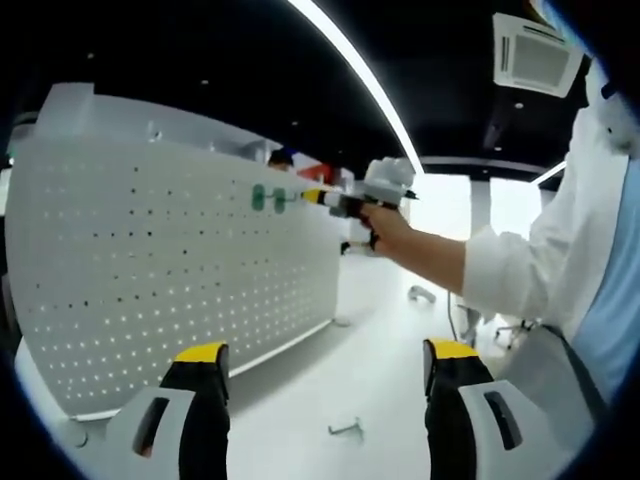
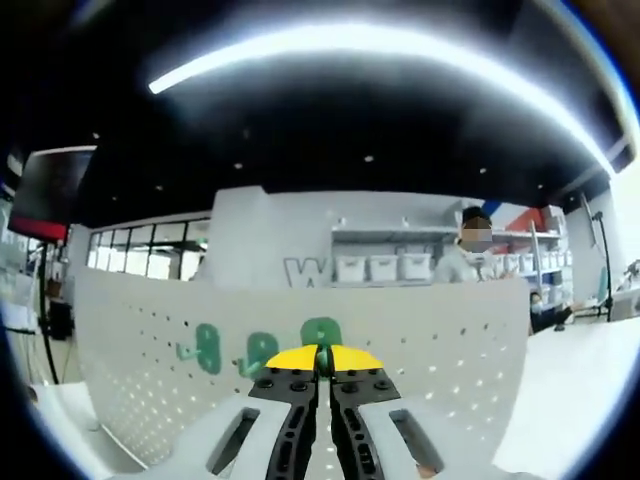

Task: Insert the hook assembly into the mounting plate slot until the hook locks in place.

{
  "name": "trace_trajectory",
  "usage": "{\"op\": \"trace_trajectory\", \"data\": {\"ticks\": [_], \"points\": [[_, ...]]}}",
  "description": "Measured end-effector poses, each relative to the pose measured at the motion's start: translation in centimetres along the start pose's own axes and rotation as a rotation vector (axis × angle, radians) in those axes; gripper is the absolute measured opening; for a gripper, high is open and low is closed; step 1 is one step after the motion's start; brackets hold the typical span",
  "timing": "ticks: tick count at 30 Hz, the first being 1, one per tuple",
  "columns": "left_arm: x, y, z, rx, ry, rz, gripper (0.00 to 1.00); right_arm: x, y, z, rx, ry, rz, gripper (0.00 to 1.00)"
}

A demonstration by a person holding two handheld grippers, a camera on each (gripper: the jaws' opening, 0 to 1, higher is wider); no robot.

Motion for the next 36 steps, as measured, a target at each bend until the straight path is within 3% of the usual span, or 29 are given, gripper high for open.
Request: {"op": "trace_trajectory", "data": {"ticks": [36], "points": [[-0.04,0.1,-0.18,-0.009,0.003,-0.004,0.78,0.7,-0.41,-0.7,0.001,-0.02,-0.032,0.0]]}}
Point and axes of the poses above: the point that each gripper's makers call its tool centre point, and the gripper's own axes: x roughly forward along the fingers, y roughly to its left, z roughly out of its top, the point moved 2 cm from there along -x, roughly backward along the fingers, and after that the axes turned 12 degrees about z, right-handed, at the moved point
